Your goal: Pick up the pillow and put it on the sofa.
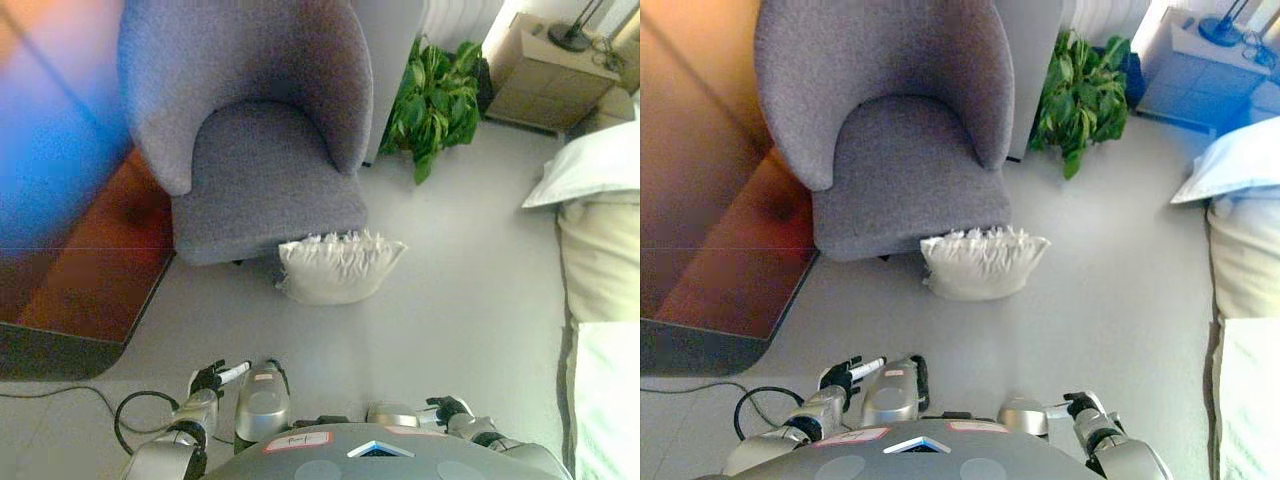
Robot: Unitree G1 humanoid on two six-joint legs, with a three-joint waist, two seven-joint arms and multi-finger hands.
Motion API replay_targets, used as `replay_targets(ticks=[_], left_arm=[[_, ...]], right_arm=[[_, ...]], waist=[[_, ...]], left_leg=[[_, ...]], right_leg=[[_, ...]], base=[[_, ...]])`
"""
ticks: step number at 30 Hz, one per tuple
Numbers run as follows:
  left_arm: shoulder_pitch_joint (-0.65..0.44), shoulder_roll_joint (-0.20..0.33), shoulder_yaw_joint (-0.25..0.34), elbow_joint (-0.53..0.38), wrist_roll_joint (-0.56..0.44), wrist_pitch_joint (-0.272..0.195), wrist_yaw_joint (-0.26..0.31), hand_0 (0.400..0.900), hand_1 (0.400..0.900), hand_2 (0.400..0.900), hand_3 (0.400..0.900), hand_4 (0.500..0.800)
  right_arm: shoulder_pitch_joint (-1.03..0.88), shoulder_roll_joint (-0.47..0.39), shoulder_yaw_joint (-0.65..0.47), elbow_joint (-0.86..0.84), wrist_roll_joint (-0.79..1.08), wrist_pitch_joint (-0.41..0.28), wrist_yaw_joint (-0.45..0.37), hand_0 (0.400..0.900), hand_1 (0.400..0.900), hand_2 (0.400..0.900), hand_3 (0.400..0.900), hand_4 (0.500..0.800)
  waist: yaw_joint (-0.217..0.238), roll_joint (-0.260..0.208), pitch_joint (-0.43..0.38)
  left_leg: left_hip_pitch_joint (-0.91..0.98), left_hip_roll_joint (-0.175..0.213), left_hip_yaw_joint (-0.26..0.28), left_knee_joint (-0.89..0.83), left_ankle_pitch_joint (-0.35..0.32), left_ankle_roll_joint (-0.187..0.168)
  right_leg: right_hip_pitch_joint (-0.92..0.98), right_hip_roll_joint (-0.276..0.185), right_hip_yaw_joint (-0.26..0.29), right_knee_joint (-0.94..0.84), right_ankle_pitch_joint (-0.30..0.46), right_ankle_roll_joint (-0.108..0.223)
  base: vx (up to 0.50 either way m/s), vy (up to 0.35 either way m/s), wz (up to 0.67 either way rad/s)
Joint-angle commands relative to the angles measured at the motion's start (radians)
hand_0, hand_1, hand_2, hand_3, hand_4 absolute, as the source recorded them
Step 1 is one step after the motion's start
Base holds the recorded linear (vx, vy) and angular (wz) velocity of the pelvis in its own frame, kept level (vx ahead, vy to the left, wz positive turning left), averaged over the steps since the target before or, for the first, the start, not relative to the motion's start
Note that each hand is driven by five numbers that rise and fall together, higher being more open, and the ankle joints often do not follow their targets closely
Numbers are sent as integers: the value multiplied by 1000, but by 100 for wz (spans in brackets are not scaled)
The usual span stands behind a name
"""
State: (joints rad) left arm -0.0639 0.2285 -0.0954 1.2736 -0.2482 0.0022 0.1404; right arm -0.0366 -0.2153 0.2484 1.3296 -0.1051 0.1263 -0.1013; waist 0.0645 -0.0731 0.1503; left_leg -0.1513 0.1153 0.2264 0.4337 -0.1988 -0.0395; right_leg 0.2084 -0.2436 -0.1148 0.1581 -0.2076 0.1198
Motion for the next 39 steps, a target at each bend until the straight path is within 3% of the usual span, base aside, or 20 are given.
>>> replay_targets(ticks=[1,5,7,9,10,13,16,17,19,20,21,24,25,28,30,32,33,34,35,39], left_arm=[[28,53,-55,-13,75,-4,-9,900,900,900,900,800],[-23,73,-79,-19,46,20,-6,900,900,900,900,800],[-59,78,-95,-20,42,13,-8,900,900,900,900,800],[-83,79,-105,-13,40,9,-6,900,900,900,900,800],[-84,82,-109,-9,46,15,-9,900,900,900,900,800],[-52,91,-102,8,99,25,-11,900,900,900,900,800],[-13,94,-87,23,138,7,4,900,900,900,900,800],[-6,91,-93,25,139,0,13,900,900,900,900,800],[13,78,-110,13,207,-9,24,900,900,900,900,800],[22,69,-126,-4,282,-19,18,900,900,900,900,800],[20,66,-140,-7,275,-32,25,900,900,900,900,800],[5,62,-175,-42,196,-39,48,900,900,900,900,800],[1,58,-178,-57,183,-49,48,900,900,900,900,800],[-23,42,-187,-69,158,-85,68,900,900,900,900,800],[-46,39,-203,-81,153,-106,65,900,900,900,900,800],[-83,39,-226,-94,155,-114,50,900,900,900,900,800],[-104,39,-240,-102,149,-110,48,900,900,900,900,800],[-106,39,-241,-103,146,-102,51,900,900,900,900,800],[-110,51,-240,-119,120,-81,56,900,900,900,900,800],[-190,92,-271,-157,92,-78,43,900,900,900,900,800]], right_arm=[[-6,-31,6,-88,-17,-42,-6,900,900,900,900,800],[-43,-28,36,-96,0,-55,-22,900,900,900,900,800],[-65,-30,46,-102,22,-49,-31,900,900,900,900,800],[-86,-34,44,-98,6,-51,-46,900,900,900,900,800],[-91,-36,43,-98,-11,-46,-55,900,900,900,900,800],[-88,-39,44,-94,-49,-43,-54,900,900,900,900,800],[-96,-44,49,-104,-51,-39,-61,900,900,900,900,800],[-101,-44,46,-101,-70,-45,-67,900,900,900,900,800],[-107,-48,61,-100,-105,-33,-63,900,900,900,900,800],[-103,-63,87,-124,-114,-18,-70,900,900,900,900,800],[-105,-70,96,-130,-140,-21,-73,900,900,900,900,800],[-129,-101,128,-142,-219,-13,-87,900,900,900,900,800],[-154,-115,151,-145,-254,-3,-112,900,900,900,900,800],[-224,-141,196,-143,-347,23,-159,900,900,900,900,800],[-279,-161,219,-141,-380,59,-183,900,900,900,900,800],[-352,-182,241,-140,-370,98,-204,900,900,900,900,800],[-401,-186,260,-144,-359,119,-216,900,900,900,900,800],[-416,-183,266,-147,-375,123,-211,900,900,900,900,800],[-438,-178,270,-153,-386,126,-200,900,900,900,900,800],[-542,-181,304,-166,-333,139,-174,900,900,900,900,800]], waist=[[35,9,-58],[5,30,-40],[-15,37,-17],[-45,22,7],[-56,16,11],[-68,8,14],[-71,-4,17],[-77,0,17],[-90,10,24],[-98,31,17],[-104,40,16],[-103,72,4],[-92,76,5],[-61,90,38],[-50,121,76],[-30,172,125],[-3,191,157],[4,192,166],[2,184,168],[19,192,206]], left_leg=[[-112,-10,-41,-138,177,51],[-12,-7,-20,-216,180,43],[27,0,-29,-237,172,23],[55,0,-52,-244,127,2],[73,8,-73,-243,100,-5],[119,39,-122,-215,40,-12],[189,97,-149,-173,-19,-39],[192,125,-158,-166,-21,-43],[230,163,-172,-173,-6,-49],[295,193,-142,-228,19,-69],[311,204,-132,-251,37,-79],[306,230,-166,-252,218,-112],[259,225,-191,-197,270,-107],[124,163,-235,-134,271,-86],[65,134,-218,-186,279,-92],[-9,123,-172,-302,341,-126],[-69,112,-194,-343,390,-140],[-86,107,-211,-340,392,-137],[-80,114,-192,-343,358,-127],[-120,91,-221,-327,321,-123]], right_leg=[[80,-28,-14,235,247,54],[-111,-36,-71,124,223,36],[-248,-55,-68,14,289,32],[-355,-96,-33,-121,433,64],[-387,-109,-12,-178,462,75],[-396,-106,16,-211,459,85],[-428,-102,11,-163,445,89],[-432,-93,39,-119,401,88],[-454,-76,66,16,344,100],[-499,-74,25,101,314,93],[-514,-73,20,126,298,85],[-502,-45,-6,125,269,41],[-486,-31,-15,104,254,16],[-448,-18,-42,77,217,-16],[-450,-20,-61,96,196,-12],[-454,-17,-90,113,177,3],[-447,-12,-100,114,162,3],[-442,-10,-102,119,150,-1],[-442,-19,-101,125,147,1],[-504,-62,-99,153,168,22]], base=[[412,143,-7],[297,-28,6],[198,-240,44],[341,-338,66],[457,-332,61],[570,-410,50],[555,-511,36],[523,-509,65],[435,-392,61],[286,-241,32],[339,-230,43],[263,-200,37],[189,-206,33],[93,-118,22],[-50,25,45],[-74,35,37],[0,0,0],[100,-8,-19],[137,4,-14],[-25,-13,13]])
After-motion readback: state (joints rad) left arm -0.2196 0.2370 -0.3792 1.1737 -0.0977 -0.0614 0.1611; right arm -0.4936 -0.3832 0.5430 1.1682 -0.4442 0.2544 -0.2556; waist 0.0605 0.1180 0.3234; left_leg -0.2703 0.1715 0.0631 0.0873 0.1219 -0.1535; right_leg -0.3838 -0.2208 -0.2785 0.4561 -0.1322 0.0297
